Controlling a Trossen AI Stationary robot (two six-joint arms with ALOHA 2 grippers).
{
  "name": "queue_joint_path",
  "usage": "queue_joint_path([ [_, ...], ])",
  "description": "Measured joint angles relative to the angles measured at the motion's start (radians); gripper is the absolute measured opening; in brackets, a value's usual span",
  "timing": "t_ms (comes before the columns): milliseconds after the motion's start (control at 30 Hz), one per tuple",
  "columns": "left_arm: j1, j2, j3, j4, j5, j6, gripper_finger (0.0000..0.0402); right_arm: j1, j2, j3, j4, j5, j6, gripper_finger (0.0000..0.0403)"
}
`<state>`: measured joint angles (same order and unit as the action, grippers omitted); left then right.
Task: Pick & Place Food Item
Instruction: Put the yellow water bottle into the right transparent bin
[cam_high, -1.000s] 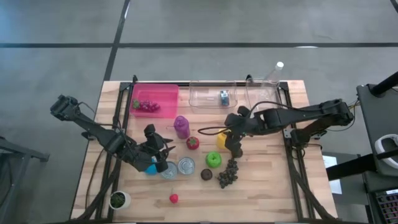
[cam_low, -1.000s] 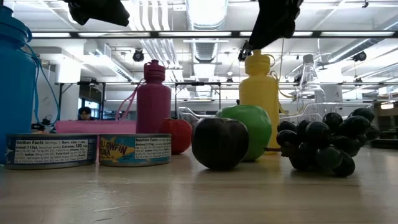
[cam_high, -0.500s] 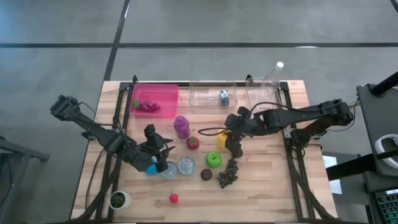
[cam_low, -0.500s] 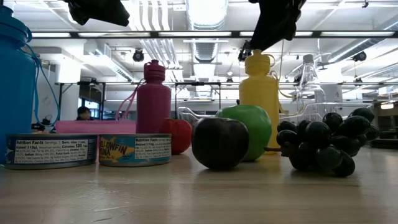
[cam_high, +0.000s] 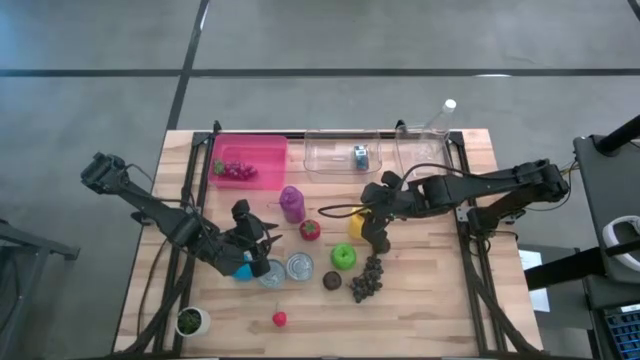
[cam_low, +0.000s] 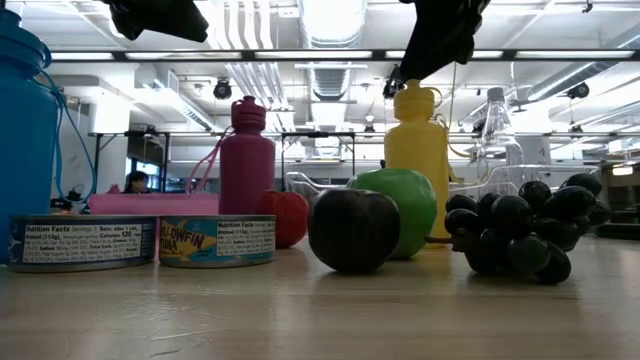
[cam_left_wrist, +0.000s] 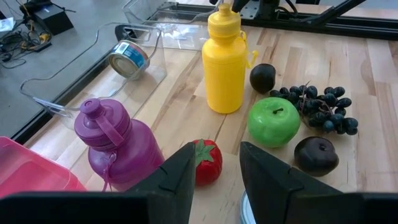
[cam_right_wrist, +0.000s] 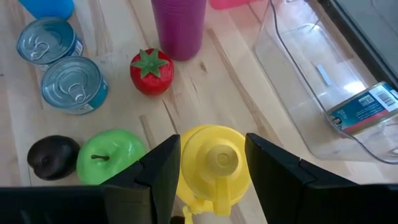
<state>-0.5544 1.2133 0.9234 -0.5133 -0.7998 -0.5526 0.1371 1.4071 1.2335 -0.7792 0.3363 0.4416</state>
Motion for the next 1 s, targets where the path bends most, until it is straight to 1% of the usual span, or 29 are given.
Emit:
queue_joint_path([
  [1000,0.0,0.0,0.0,0.0,0.0,0.002,0.0129,0.0,0.006,-0.012,0.005,0.004,0.0,0.0178],
])
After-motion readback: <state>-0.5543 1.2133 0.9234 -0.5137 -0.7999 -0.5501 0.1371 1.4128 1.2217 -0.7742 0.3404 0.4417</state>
